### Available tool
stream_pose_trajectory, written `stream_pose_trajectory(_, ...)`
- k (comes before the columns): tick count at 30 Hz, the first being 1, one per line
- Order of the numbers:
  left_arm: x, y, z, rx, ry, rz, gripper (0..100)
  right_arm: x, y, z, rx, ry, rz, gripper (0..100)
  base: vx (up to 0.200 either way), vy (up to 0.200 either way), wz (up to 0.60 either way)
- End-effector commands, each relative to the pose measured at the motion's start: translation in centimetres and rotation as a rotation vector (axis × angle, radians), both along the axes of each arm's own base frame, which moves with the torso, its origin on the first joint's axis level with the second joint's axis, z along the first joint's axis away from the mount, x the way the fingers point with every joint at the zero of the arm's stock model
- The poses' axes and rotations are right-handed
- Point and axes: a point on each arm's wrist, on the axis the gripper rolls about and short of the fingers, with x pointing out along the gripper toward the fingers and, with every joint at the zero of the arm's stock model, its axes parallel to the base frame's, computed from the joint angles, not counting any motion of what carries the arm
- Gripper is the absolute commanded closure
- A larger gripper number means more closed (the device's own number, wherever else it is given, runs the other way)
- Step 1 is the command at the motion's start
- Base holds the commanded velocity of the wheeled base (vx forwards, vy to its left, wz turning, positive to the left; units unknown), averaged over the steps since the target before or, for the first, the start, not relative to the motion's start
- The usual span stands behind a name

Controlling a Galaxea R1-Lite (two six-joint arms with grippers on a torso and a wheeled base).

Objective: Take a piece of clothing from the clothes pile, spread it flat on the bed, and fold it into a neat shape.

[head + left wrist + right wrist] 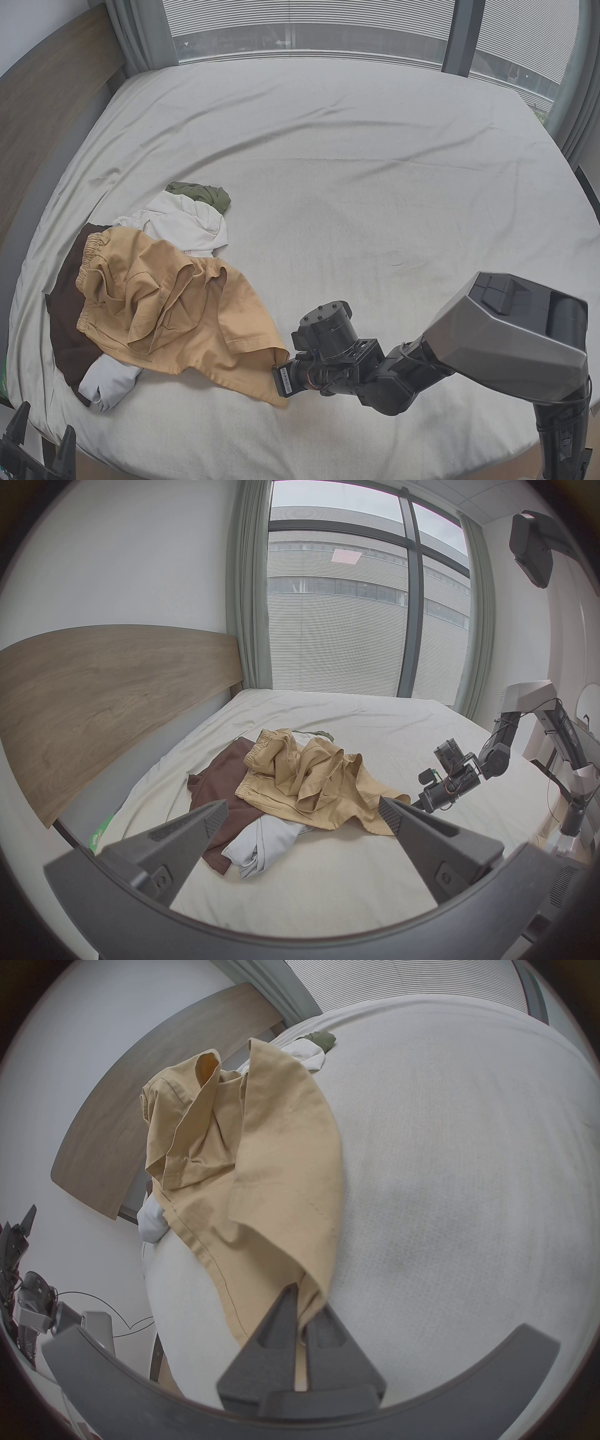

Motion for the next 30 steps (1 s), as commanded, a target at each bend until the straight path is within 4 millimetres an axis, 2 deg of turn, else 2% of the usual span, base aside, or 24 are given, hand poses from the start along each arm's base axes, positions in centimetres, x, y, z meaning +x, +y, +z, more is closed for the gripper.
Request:
stream_pose_trajectory(1, 0.0, 0.0, -0.5, 0.000, 0.003, 0.001, 0, -0.5, -1.1, 1.4, 0.000, -0.009, -0.017, 100, 0.000, 0.000, 0.00)
stream_pose_trajectory(17, 0.0, 0.0, -0.5, 0.000, 0.003, 0.000, 0, -1.5, -5.6, 2.1, -0.050, 0.034, -0.085, 100, 0.000, 0.000, 0.00)
stream_pose_trajectory(23, 0.0, 0.0, -0.5, 0.000, 0.003, -0.002, 0, -2.0, -8.1, 2.1, -0.078, 0.060, -0.123, 100, 0.000, 0.000, 0.00)
stream_pose_trajectory(30, 0.0, 0.0, -0.5, 0.000, 0.001, 0.000, 0, -2.4, -10.0, 2.5, -0.088, 0.071, -0.155, 100, 0.000, 0.000, 0.00)
